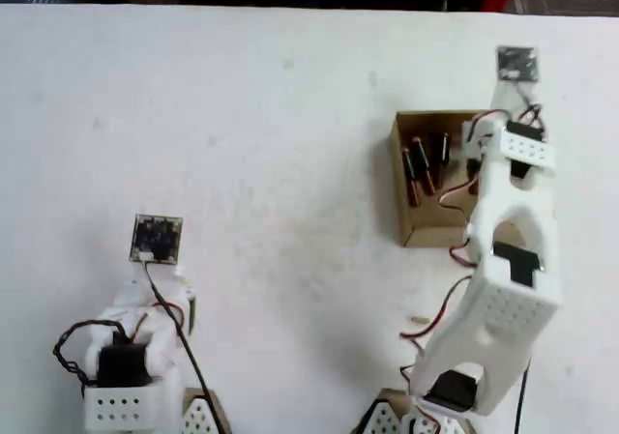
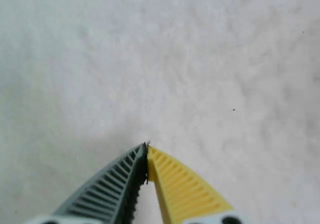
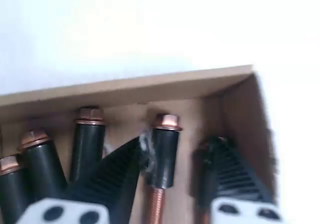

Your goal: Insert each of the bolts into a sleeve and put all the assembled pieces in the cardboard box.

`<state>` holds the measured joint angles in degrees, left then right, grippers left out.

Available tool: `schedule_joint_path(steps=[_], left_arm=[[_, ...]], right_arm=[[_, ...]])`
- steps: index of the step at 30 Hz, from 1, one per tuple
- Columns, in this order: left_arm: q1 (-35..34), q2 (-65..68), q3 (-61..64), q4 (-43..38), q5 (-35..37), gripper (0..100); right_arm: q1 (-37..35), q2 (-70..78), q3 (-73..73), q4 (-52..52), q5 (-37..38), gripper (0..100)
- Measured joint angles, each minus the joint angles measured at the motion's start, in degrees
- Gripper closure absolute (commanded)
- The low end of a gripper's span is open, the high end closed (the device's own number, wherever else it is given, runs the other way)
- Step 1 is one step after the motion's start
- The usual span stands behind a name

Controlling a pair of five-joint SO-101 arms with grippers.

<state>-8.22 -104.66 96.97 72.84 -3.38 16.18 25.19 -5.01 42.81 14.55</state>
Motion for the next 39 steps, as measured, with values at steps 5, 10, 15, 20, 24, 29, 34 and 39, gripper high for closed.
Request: schedule_joint_path(steps=[5, 10, 15, 20, 24, 29, 34, 39], left_arm=[[0.0, 0.0, 0.0, 0.0, 0.0, 98], [0.0, 0.0, 0.0, 0.0, 0.18, 98], [0.0, 0.0, 0.0, 0.0, 0.18, 98], [0.0, 0.0, 0.0, 0.0, 0.18, 98], [0.0, 0.0, 0.0, 0.0, 0.18, 98], [0.0, 0.0, 0.0, 0.0, 0.18, 98], [0.0, 0.0, 0.0, 0.0, 0.18, 98], [0.0, 0.0, 0.0, 0.0, 0.18, 98]], right_arm=[[-0.09, -8.09, 0.0, 5.01, 0.0, 96.4], [-2.2, -14.59, 0.0, 11.87, 0.0, 98.1], [-6.95, -21.36, 0.0, 19.69, 0.0, 98.1], [-11.08, -28.22, 0.0, 27.34, 0.0, 98.1], [-13.63, -33.93, 0.0, 32.7, 0.0, 98.1], [-16.26, -40.62, 0.0, 38.95, 0.0, 98.1], [-18.29, -47.12, 0.0, 44.66, 0.0, 98.1], [-20.84, -55.03, 2.29, 47.65, 0.0, 98.1]])
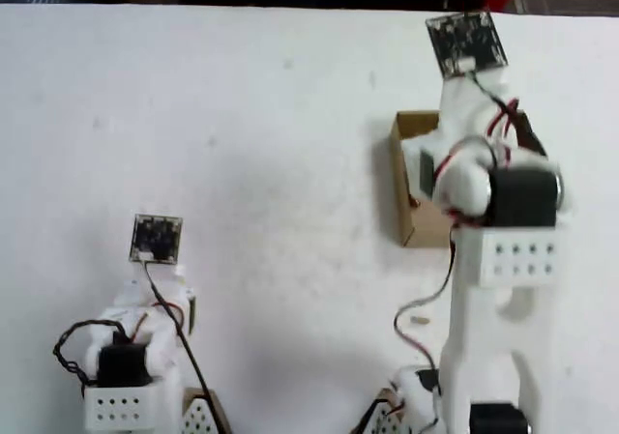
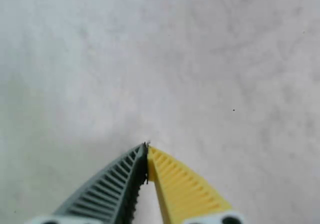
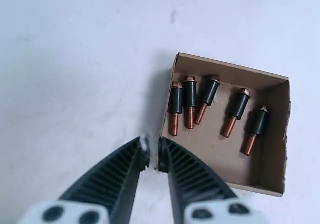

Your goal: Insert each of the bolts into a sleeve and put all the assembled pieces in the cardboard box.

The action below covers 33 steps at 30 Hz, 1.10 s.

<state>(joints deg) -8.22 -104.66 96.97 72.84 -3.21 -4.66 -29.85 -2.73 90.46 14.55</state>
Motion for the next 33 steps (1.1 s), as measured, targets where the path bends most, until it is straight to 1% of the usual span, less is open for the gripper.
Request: schedule_joint_path(steps=[3, 6, 12, 16, 21, 33], left_arm=[[0.0, 0.0, 0.0, 0.0, 0.0, 98], [0.0, 0.0, 0.0, 0.0, 0.0, 98], [0.0, 0.0, 0.0, 0.0, 0.0, 98], [0.0, 0.0, 0.0, 0.0, 0.0, 98], [0.0, 0.0, 0.0, 0.0, 0.0, 98], [0.0, 0.0, 0.0, 0.0, 0.0, 98]], right_arm=[[-2.11, -6.24, 5.98, 0.0, 0.0, 98.1], [-4.48, -13.45, 13.71, -2.55, 0.0, 98.1], [-5.71, -28.57, 29.8, -9.76, 0.0, 98.1], [-5.71, -37.71, 38.15, -12.48, 0.0, 98.1], [-5.63, -49.05, 45.1, -13.19, 0.0, 98.1], [-5.63, -71.12, 58.9, -13.19, 0.0, 98.1]])
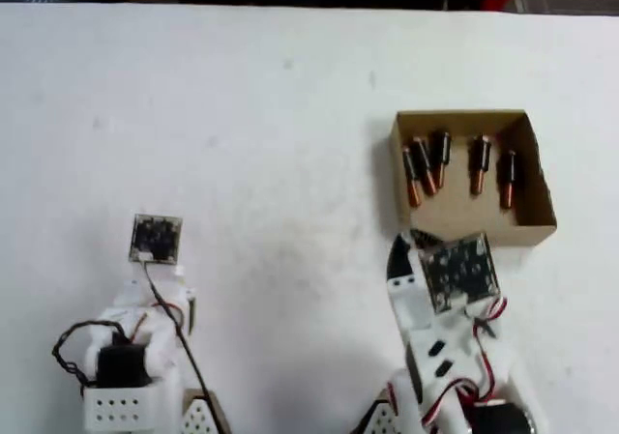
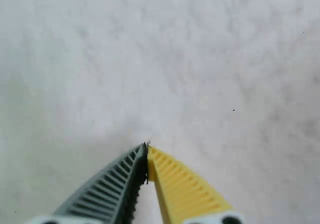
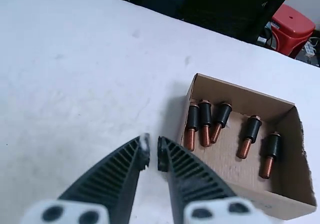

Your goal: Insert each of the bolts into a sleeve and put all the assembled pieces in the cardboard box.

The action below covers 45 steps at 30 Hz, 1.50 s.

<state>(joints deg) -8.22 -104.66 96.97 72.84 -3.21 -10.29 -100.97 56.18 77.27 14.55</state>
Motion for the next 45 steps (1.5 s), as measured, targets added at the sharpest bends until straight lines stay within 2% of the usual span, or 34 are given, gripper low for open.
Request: schedule_joint_path(steps=[3, 8, 17, 27, 40, 45], left_arm=[[0.0, 0.0, 0.0, 0.0, 0.0, 98], [0.0, 0.0, 0.0, 0.0, 0.0, 98], [0.0, 0.0, 0.0, 0.0, 0.0, 98], [0.0, 0.0, 0.0, 0.0, 0.0, 98], [0.0, 0.0, 0.0, 0.0, 0.0, 98], [0.0, 0.0, 0.0, 0.0, 0.0, 98]], right_arm=[[0.88, -1.93, 0.44, 0.0, 0.09, 98.1], [6.59, -1.85, 0.53, 0.0, 0.09, 98.1], [7.65, -1.85, 2.2, 0.0, 0.09, 98.0], [7.65, -1.85, 22.15, -11.6, 0.09, 97.8], [7.65, -1.85, 38.24, -12.57, 0.09, 98.1], [7.65, -1.93, 40.18, -12.57, 0.09, 98.1]])
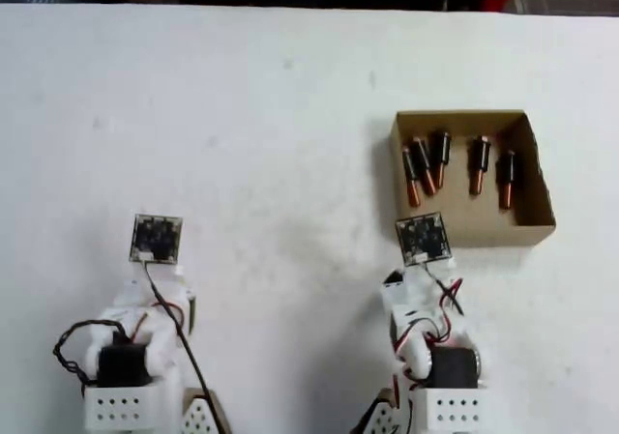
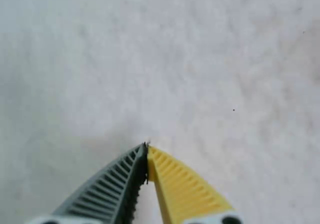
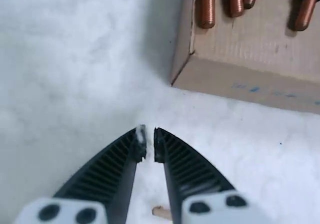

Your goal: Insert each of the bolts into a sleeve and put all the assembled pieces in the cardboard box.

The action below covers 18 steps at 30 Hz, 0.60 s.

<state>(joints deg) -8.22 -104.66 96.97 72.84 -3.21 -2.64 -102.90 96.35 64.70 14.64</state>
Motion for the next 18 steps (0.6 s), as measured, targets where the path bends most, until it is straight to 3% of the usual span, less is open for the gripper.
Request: schedule_joint_path(steps=[10, 18], left_arm=[[0.0, 0.0, 0.0, 0.0, 0.0, 98], [3.34, 0.0, 0.0, 0.0, 0.0, 98]], right_arm=[[0.26, 0.0, 0.0, 7.38, 0.09, 98.1], [5.8, 0.0, 0.0, 7.56, 0.09, 98.1]])
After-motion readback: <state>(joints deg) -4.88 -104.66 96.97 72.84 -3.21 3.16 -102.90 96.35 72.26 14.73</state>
